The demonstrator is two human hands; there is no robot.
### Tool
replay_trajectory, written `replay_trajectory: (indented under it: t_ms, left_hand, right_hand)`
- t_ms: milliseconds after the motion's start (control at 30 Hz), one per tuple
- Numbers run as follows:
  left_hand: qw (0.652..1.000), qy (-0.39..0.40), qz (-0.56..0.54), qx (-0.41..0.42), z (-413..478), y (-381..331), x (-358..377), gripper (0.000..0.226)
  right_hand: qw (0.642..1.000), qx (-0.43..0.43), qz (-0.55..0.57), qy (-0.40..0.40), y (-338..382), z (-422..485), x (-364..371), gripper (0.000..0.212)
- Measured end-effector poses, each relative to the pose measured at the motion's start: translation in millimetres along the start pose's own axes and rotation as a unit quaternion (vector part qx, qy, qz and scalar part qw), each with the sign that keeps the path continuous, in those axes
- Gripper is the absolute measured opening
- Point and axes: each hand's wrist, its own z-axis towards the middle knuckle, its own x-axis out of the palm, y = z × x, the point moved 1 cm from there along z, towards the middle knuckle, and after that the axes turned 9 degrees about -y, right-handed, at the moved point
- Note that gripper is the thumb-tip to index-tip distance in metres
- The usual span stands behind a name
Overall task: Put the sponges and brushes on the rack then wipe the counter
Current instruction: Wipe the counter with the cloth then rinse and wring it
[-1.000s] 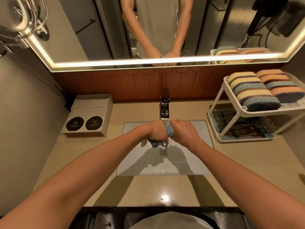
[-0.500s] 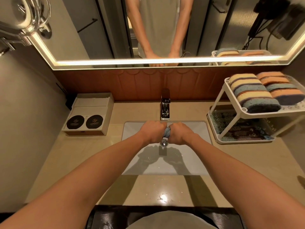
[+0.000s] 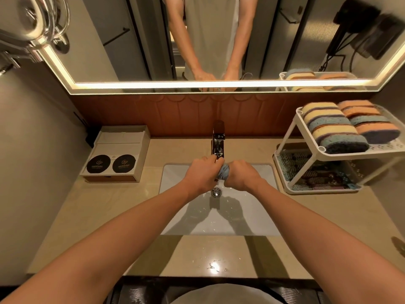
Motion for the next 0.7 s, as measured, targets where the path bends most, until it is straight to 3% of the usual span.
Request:
replay_trajectory:
  t_ms: [100, 233, 367, 467, 567, 700]
  left_hand:
    - [0.998, 0.022, 0.059, 0.029, 0, -6, -1, 0.037]
    - [0.998, 0.069, 0.014, 0.000, 4, -6, -7, 0.029]
    - [0.990, 0.113, -0.061, -0.057, 7, -2, -7, 0.030]
    - [0.983, 0.139, -0.094, -0.079, 13, 3, -7, 0.024]
    - [0.976, 0.178, -0.114, -0.046, 17, 0, 0, 0.018]
    - [0.976, 0.179, -0.111, -0.050, 11, -3, 6, 0.015]
  right_hand:
    - [0.997, 0.027, 0.041, 0.059, -2, -3, 4, 0.020]
    - [0.994, 0.010, 0.026, 0.110, -5, -8, 1, 0.032]
    - [0.992, -0.088, -0.082, -0.040, -10, -10, 0, 0.067]
    - [0.963, -0.179, -0.132, -0.154, -15, -15, 14, 0.082]
    - [0.944, -0.202, -0.143, -0.217, -16, -20, 24, 0.075]
    - [0.974, -0.141, -0.123, -0.127, -4, -17, 20, 0.040]
